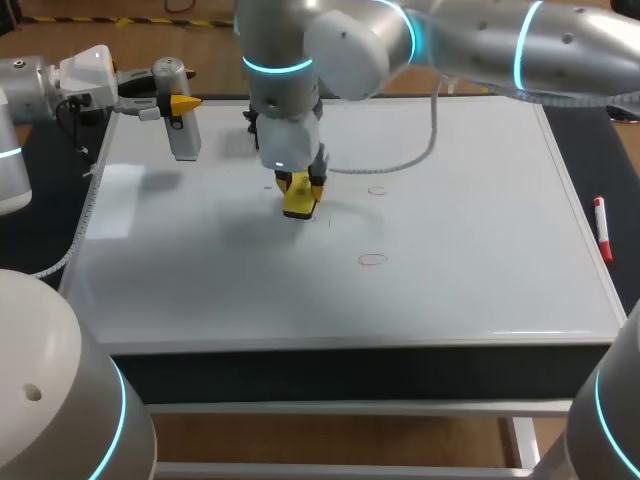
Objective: Pick up the inspection probe, press it on each red-marked spot on the whiteboard one by one, put down the probe, pick up the eraser, and wipe off all the red marks.
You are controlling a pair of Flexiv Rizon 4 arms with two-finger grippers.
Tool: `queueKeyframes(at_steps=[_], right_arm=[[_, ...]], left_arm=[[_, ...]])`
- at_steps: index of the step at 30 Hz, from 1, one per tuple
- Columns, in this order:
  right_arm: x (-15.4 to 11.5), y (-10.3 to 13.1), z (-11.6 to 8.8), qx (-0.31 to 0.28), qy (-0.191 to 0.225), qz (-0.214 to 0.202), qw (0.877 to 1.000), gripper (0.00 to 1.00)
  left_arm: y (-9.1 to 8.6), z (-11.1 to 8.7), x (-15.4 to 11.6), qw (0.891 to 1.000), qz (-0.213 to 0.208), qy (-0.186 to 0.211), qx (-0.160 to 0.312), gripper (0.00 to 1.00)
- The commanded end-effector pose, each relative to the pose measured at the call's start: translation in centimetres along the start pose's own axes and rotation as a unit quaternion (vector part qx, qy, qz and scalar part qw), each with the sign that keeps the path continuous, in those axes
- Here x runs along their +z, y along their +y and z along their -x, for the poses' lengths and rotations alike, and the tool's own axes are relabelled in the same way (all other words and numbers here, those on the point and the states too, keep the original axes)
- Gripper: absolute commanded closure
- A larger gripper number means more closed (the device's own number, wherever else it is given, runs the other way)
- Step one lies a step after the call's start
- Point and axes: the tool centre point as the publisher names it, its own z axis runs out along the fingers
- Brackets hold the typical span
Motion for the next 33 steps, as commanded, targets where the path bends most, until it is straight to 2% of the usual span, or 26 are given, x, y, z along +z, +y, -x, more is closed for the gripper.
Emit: queueKeyframes(at_steps=[1, 7, 18, 33], right_arm=[[1.0, 0.0, 0.8, 0.003, 0.043, 0.007, 0.999, 1.00], [1.7, 0.5, 1.0, 0.005, 0.035, 0.013, 0.999, 1.00], [2.0, 1.1, 0.8, 0.008, -0.006, 0.005, 1.000, 1.00], [3.2, 2.4, 0.9, -0.003, -0.004, -0.001, 1.000, 1.00]], left_arm=[[0.0, 0.1, 0.0, 1.000, -0.001, 0.001, 0.000, 1.00], [0.0, 0.1, 0.0, 1.000, -0.001, 0.001, 0.000, 1.00], [0.0, 0.1, 0.0, 1.000, -0.001, 0.001, 0.000, 1.00], [0.0, 0.1, 0.0, 1.000, -0.001, 0.001, 0.000, 1.00]])
